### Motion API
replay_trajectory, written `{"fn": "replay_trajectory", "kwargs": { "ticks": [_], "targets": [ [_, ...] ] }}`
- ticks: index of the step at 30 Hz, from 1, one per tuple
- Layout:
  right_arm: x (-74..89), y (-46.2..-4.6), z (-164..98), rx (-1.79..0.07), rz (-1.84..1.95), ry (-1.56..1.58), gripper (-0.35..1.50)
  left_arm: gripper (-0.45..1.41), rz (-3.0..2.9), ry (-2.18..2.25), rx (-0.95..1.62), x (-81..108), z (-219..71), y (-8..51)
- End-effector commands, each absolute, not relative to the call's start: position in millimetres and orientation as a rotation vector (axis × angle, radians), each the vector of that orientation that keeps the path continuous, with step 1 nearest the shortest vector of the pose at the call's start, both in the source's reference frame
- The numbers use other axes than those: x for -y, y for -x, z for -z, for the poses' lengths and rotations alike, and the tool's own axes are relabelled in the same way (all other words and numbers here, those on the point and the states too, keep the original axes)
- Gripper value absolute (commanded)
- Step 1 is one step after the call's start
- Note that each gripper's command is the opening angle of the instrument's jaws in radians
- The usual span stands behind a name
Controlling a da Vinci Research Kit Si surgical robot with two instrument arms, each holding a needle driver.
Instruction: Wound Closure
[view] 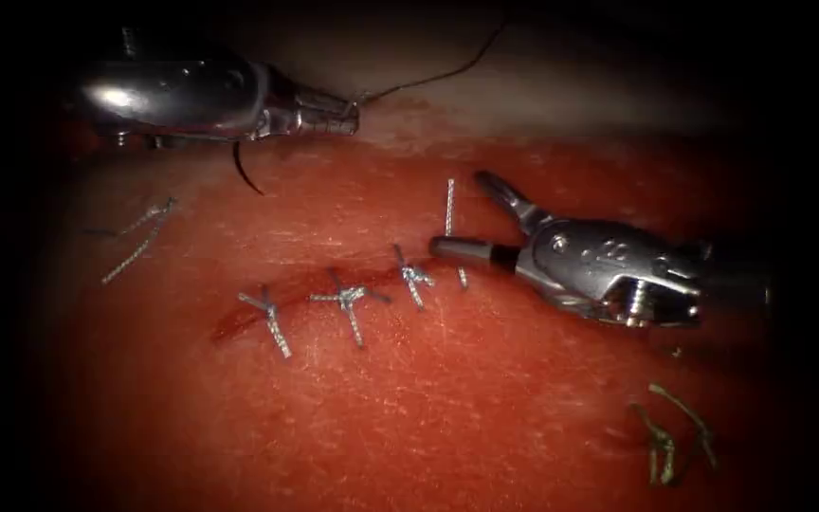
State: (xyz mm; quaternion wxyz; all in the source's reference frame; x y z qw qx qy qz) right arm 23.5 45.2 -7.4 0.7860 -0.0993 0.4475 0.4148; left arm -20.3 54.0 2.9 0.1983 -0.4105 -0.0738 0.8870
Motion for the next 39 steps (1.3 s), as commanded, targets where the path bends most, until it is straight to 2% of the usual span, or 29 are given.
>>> {"fn": "replay_trajectory", "kwargs": {
  "ticks": [1,9,11,14,15,16,17,21,28,35,39],
  "targets": [
    [-44.7,-22.8,7,-0.948,-0.915,0.233,1.48,-0.35,-2.538,1.129,0.211,-53.2,-5,19.2],
    [-44.4,-22.2,6,-0.938,-0.933,0.247,1.48,-0.35,-2.742,1.127,0.179,-51.4,-10,13.6],
    [-44.3,-22.3,6,-0.943,-0.932,0.247,1.48,-0.34,-2.813,1.101,0.273,-50.1,-11,12.4],
    [-44.3,-22.3,6,-0.945,-0.931,0.246,1.48,0.19,-2.870,1.049,0.355,-48.7,-12,12.1],
    [-44.2,-22.4,6,-0.945,-0.930,0.246,1.48,0.27,-2.877,1.045,0.369,-48.4,-12,12.0],
    [-44.2,-22.4,6,-0.942,-0.930,0.245,1.48,0.28,-2.856,1.030,0.386,-48.2,-13,12.0],
    [-44.2,-22.4,6,-0.942,-0.928,0.242,1.48,0.61,-2.843,1.026,0.400,-48.2,-13,11.9],
    [-44.1,-22.4,6,-0.942,-0.925,0.239,1.48,0.77,-2.841,1.049,0.433,-49.3,-12,10.6],
    [-43.8,-22.5,6,-0.933,-0.919,0.230,1.48,0.79,-2.727,0.994,0.479,-53.3,-9,8.4],
    [-44.1,-22.7,6,-0.934,-0.913,0.214,1.48,0.79,-2.565,1.122,0.457,-55.0,-5,9.1],
    [-44.4,-23.3,9,-0.908,-0.816,0.087,1.48,0.63,-2.473,1.253,0.385,-52.7,-5,9.9]
  ]
}}
